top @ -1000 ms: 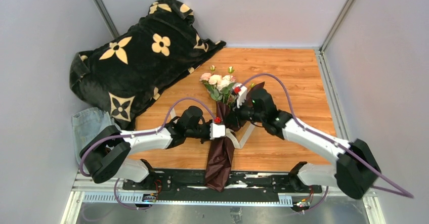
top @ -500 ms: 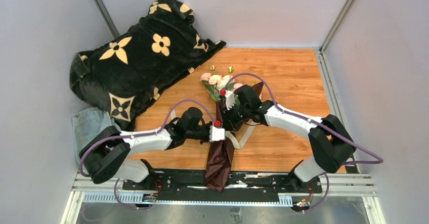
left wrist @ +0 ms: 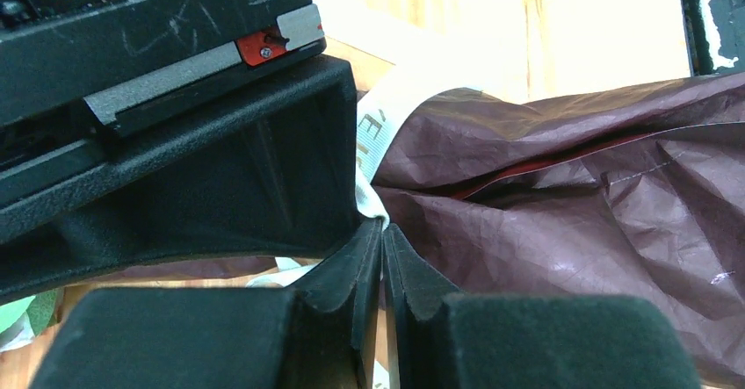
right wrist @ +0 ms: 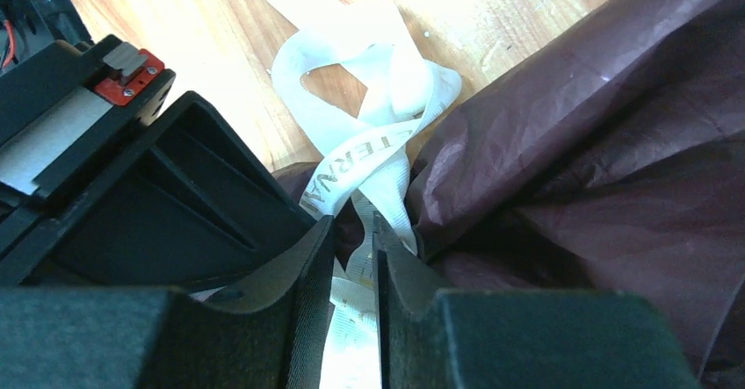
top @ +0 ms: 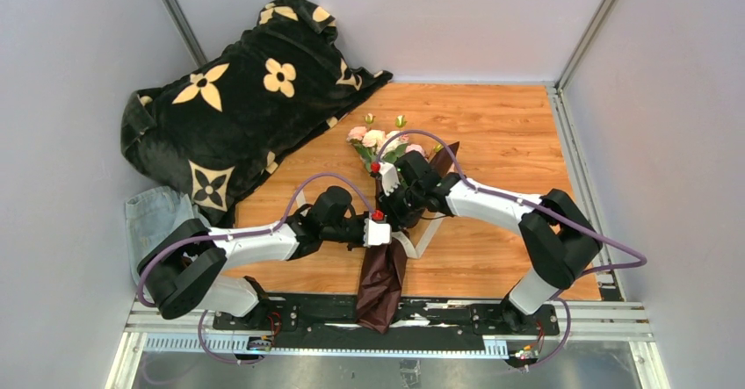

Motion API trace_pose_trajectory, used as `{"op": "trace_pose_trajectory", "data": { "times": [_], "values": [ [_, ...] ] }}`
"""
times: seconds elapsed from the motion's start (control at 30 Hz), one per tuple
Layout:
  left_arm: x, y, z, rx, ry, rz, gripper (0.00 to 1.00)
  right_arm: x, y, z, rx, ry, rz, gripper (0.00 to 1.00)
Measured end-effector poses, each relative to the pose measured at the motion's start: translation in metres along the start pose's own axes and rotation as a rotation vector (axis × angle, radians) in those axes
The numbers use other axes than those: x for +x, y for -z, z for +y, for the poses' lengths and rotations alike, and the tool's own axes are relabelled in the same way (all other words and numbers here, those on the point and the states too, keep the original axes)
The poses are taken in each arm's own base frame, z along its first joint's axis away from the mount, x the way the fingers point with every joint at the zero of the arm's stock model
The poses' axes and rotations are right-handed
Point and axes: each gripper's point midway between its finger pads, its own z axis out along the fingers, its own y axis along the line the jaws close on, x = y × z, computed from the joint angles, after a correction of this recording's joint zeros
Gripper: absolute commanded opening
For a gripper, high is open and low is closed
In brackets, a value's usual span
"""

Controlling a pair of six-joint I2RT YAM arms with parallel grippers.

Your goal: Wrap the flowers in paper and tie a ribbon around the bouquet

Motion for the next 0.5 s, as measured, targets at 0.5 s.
{"op": "trace_pose_trajectory", "data": {
  "times": [0.5],
  "values": [
    [-0.018,0.014,0.007,-0.035,-0.044,-0.03,0.51,-0.001,0.003,-0.003,0.032,0.01,-0.003,0.0]
  ]
}}
